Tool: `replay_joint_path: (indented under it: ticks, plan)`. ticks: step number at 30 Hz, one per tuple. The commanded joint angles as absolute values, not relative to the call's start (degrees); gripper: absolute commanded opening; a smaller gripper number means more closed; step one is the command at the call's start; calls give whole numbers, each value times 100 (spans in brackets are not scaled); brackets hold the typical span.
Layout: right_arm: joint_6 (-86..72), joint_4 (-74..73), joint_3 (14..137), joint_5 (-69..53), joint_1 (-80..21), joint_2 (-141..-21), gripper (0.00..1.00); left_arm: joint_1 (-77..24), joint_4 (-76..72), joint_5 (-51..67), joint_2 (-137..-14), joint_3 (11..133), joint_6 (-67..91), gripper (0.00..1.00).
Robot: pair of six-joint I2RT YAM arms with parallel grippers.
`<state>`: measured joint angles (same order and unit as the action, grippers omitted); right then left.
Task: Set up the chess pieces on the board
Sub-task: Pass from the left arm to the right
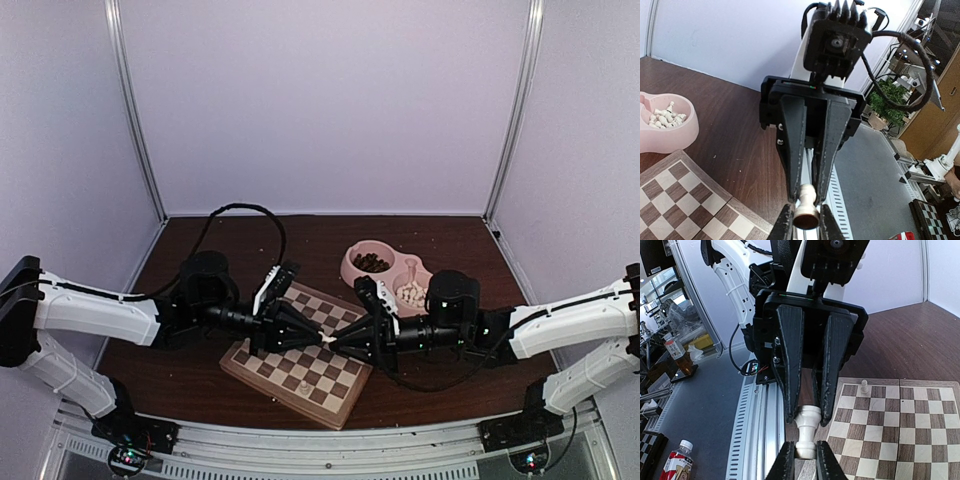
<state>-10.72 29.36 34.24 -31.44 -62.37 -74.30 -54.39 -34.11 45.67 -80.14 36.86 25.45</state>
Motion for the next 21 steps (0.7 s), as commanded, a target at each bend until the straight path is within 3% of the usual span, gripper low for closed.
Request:
replay_joint_path:
  ticks: [1,8,10,16,18,21]
  plan:
    - [-1003,3046,3486,-3375,-6227,-7434,7,-5453,-3735,4634,-8036,3687,2559,10]
    - [-951,2947,3510,-3388,-6223,-7393,0,-5453,-3682,4539,-8120,3709,2521,17]
    - [-926,2889,3511,-3307,-6223,-7376,0,-5458,-3690,4422,-8100,3673,2501,29]
    - [-809,2314,3722,-2867,-6223,-7453,0,-5453,-3499,3915,-7726,3493,2238,78]
    - [-757,2199,3777,-2833,-6223,-7510,0,-5453,-3257,3684,-7470,3448,2065,86]
    - [-610,1511,4112,-2711,-6229,-7623,0,-5458,-2648,3318,-7013,3457,1725,88]
